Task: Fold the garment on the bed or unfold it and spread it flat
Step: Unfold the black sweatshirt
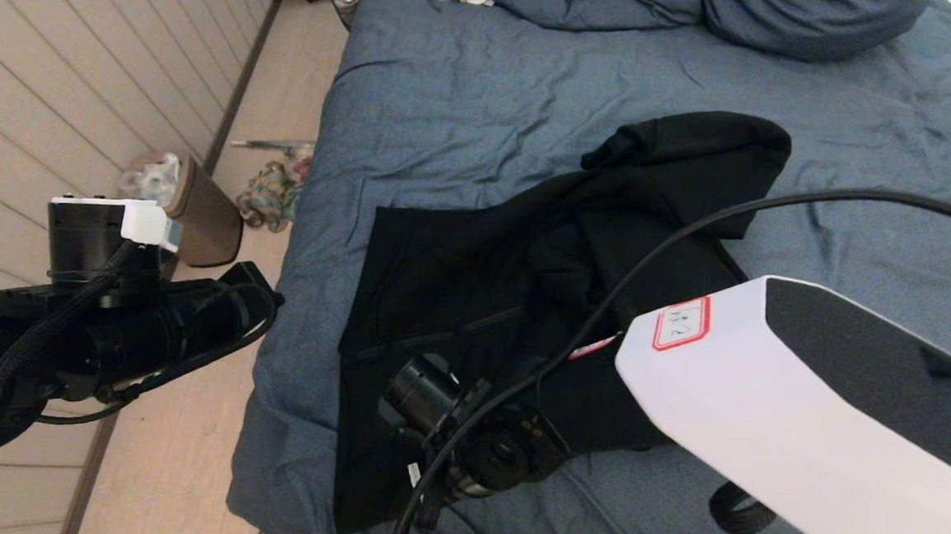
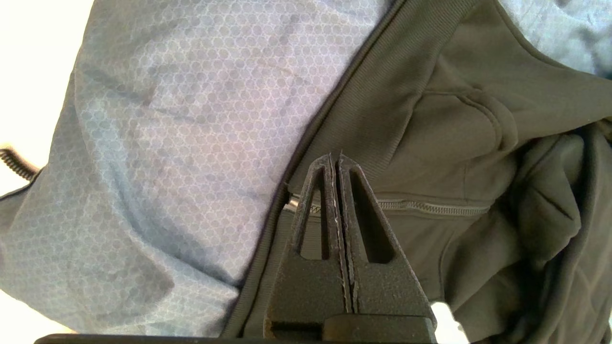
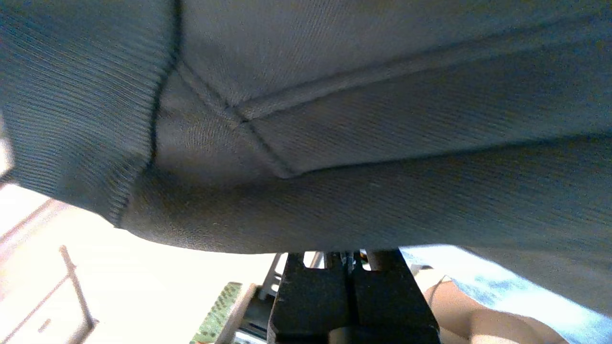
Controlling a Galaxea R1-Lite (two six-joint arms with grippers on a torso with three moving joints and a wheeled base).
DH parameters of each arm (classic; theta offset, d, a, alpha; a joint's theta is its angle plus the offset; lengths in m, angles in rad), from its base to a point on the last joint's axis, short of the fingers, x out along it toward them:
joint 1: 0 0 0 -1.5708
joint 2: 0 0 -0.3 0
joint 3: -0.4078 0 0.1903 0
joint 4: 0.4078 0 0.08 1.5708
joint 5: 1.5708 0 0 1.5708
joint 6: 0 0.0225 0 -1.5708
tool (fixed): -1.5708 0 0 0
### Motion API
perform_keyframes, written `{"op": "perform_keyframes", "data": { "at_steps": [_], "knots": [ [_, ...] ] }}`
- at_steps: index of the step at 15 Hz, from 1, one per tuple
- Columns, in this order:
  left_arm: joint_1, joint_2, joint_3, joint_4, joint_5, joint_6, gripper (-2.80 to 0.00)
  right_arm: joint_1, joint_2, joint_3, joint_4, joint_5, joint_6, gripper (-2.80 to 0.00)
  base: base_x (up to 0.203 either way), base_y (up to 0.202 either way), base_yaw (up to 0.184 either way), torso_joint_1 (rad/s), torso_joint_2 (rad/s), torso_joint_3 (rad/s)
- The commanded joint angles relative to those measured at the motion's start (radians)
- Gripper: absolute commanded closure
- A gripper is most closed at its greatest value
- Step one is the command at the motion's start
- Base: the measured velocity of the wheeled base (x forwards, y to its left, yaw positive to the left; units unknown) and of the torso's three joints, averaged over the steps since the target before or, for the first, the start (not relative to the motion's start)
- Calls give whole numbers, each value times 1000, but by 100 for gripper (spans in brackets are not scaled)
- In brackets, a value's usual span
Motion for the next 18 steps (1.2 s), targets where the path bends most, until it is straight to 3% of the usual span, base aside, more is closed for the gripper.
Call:
{"op": "perform_keyframes", "data": {
  "at_steps": [1,7,14,18],
  "knots": [
    [0,-1,0,-4,1,-4,0,-7,-49,2,3,-2,5,0,0,0,0,0,0,0],
    [0,1,1,-2,0,-4,0,-52,-223,91,4,-17,5,0,0,0,0,0,0,0],
    [-2,-32,4,4,-2,-5,0,-92,-542,491,3,-17,-1,0,0,0,0,0,0,0],
    [-3,-33,7,4,-2,-5,0,-138,-671,636,3,-17,4,0,0,0,0,0,0,0]
  ]
}}
